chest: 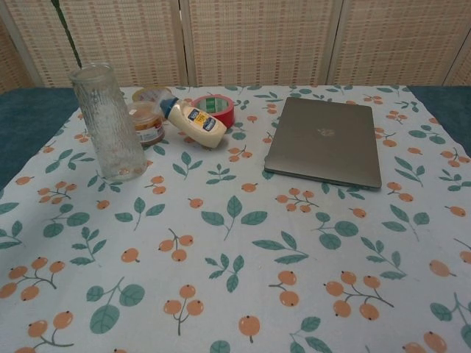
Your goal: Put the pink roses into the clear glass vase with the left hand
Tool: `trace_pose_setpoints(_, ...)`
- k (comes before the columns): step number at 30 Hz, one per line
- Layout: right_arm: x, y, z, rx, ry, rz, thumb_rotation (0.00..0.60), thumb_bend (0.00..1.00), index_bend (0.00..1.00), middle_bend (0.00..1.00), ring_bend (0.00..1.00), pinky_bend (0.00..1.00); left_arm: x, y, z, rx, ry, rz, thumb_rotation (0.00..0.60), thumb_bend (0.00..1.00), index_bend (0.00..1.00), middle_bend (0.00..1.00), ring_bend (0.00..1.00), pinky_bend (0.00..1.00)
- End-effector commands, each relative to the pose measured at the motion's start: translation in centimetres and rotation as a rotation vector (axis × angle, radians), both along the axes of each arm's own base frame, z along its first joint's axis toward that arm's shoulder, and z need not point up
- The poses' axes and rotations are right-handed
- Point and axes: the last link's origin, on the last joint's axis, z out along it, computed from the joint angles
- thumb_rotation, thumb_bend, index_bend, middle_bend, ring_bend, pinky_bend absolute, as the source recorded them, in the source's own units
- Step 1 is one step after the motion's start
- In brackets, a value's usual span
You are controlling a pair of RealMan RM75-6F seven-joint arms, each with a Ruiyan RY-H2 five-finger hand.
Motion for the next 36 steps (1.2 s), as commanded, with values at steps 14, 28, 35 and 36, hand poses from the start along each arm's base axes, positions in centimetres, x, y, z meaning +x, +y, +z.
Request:
trace_pose_setpoints(14,-0.4,0.6,0.8,-0.002,0.001,-0.026,0.600,0.24,0.00,0.00,0.00,0.00,0.1,3.5,-2.5,0.065,0.130,0.046,0.600,0.48,0.54,0.56,0.34,0.14)
trace_pose_setpoints(28,-0.4,0.6,0.2,0.012,0.016,-0.033,0.600,0.24,0.00,0.00,0.00,0.00,-3.3,2.1,-6.6,0.082,0.305,0.033,0.600,0.47,0.28,0.39,0.23,0.13)
trace_pose_setpoints(35,-0.3,0.8,0.6,0.009,0.002,-0.034,0.600,0.24,0.00,0.00,0.00,0.00,-5.0,0.0,-8.5,0.037,0.371,-0.002,0.600,0.44,0.00,0.01,0.00,0.08)
trace_pose_setpoints(36,-0.3,0.8,0.7,0.006,0.000,-0.033,0.600,0.24,0.00,0.00,0.00,0.00,-5.4,-0.3,-8.7,0.033,0.392,-0.002,0.600,0.44,0.00,0.00,0.00,0.07)
